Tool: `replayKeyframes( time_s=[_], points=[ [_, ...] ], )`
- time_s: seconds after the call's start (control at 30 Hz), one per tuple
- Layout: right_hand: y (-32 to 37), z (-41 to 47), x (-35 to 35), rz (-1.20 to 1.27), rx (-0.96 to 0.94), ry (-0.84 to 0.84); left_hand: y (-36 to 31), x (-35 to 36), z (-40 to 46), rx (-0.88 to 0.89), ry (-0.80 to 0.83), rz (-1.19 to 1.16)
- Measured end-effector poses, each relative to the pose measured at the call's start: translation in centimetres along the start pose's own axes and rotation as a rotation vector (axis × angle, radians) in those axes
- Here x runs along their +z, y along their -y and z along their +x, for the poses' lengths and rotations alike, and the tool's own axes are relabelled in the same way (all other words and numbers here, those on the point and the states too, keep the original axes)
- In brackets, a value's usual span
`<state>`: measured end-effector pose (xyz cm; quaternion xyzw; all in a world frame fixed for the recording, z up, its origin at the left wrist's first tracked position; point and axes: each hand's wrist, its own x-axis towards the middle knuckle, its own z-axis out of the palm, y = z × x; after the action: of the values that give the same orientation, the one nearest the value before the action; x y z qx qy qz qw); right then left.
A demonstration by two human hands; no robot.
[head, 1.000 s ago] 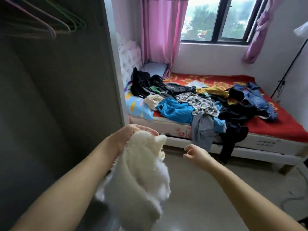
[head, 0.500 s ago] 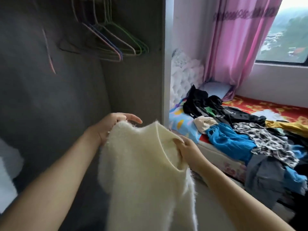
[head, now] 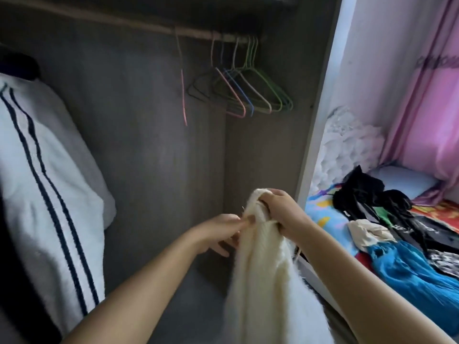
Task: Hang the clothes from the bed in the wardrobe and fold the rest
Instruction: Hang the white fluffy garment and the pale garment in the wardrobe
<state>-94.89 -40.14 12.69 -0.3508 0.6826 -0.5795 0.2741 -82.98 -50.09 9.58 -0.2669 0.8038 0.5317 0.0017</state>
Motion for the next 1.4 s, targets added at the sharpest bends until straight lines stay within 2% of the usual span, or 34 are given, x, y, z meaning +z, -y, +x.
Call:
replayKeyframes(
  time_s=[0.07,0.23,0.37,0.43,0.5,0.57,0.63,0.73,0.8,0.87,1.03,1.13,1.2,1.3,1.4],
  points=[
    [0.2,0.7,0.5,0.014,0.003,-0.015,1.0,-0.1,0.7,0.004,-0.072,0.046],
    [2.2,2.1,1.6,-0.015,-0.006,0.056,3.3,-1.4,4.6,0.032,-0.398,0.067],
    [2.7,4.3,1.5,-0.090,0.014,-0.006,1.8,-5.9,5.0,-0.002,-0.612,-0.277],
    [2.7,5.6,1.4,-0.103,0.027,-0.052,0.7,-8.3,4.7,-0.055,-0.645,-0.335],
    [2.7,6.9,1.5,-0.107,0.028,-0.093,-0.3,-10.0,4.6,-0.018,-0.564,-0.322],
    [3.0,7.9,2.1,-0.103,0.019,-0.099,-0.9,-10.8,3.9,0.076,-0.457,-0.126],
    [3.7,9.2,3.5,-0.103,-0.017,-0.076,-0.3,-12.0,3.8,0.076,-0.522,0.278],
    [5.0,10.7,6.0,-0.194,-0.101,-0.055,0.9,-14.8,2.9,-0.083,-0.640,0.791],
    [5.3,11.8,7.5,-0.245,-0.133,-0.060,3.2,-18.1,2.7,-0.271,-0.589,0.836],
    [5.0,12.9,8.4,-0.268,-0.119,-0.054,5.1,-20.6,2.1,-0.315,-0.573,0.586],
    [6.0,15.4,9.8,-0.382,-0.023,0.149,5.9,-24.5,1.4,-0.058,-0.734,-0.528],
    [7.8,16.9,9.6,-0.468,0.085,0.346,5.0,-25.1,1.0,-0.049,-0.602,-0.909],
    [9.9,18.2,8.9,-0.449,0.070,0.347,4.0,-25.3,1.1,-0.048,-0.527,-0.983],
    [15.4,20.7,9.6,-0.173,-0.088,0.218,2.9,-25.1,1.9,-0.006,-0.474,-0.851],
    [20.8,25.2,13.0,-0.134,-0.215,0.010,2.8,-24.9,2.6,0.077,-0.505,-0.752]
  ],
)
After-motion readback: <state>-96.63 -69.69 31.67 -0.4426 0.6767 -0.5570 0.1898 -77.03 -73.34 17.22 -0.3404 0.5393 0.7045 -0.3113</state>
